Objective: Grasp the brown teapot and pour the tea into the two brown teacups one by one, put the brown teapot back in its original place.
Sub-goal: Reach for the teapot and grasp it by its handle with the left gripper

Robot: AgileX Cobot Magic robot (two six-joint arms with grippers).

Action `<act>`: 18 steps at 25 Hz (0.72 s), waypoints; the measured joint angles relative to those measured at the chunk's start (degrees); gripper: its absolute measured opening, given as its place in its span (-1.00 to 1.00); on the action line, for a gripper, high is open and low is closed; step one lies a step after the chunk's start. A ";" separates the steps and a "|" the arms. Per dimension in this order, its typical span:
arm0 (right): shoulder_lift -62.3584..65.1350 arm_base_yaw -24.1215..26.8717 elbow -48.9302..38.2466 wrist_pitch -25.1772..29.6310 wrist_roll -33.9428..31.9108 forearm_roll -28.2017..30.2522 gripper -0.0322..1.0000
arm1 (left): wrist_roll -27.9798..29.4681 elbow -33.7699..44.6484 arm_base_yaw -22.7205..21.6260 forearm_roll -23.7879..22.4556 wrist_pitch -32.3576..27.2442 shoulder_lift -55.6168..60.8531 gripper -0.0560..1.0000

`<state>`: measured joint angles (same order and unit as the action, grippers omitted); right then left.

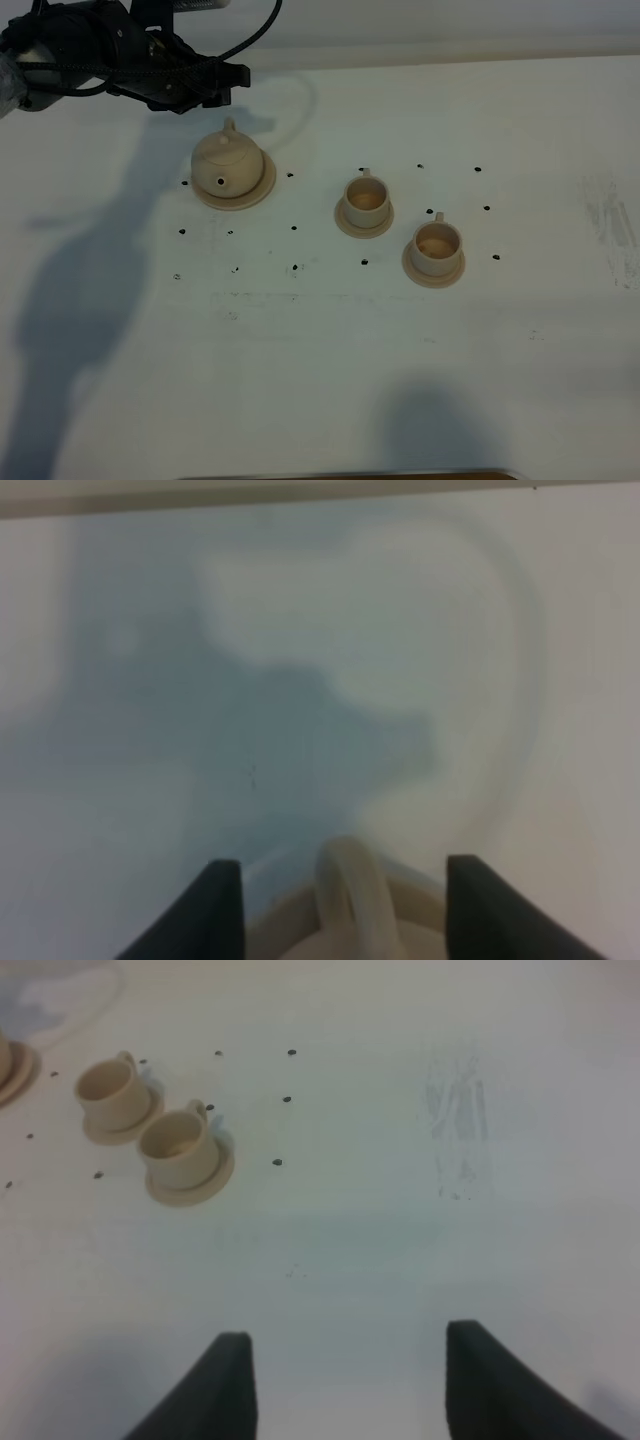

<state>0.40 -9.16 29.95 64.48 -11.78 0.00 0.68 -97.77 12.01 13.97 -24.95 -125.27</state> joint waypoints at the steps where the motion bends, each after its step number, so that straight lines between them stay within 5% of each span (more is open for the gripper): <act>1: 0.00 0.00 0.00 0.00 0.00 0.00 -0.08 | 0.21 0.00 0.00 0.00 0.00 0.00 0.00; 18: 0.00 3.98 0.00 0.00 0.05 0.00 -0.08 | 5.03 -0.99 0.06 0.00 1.24 -3.74 0.04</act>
<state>0.40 -5.17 29.95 64.48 -11.73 0.00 5.71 -98.75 12.06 13.97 -23.71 -129.01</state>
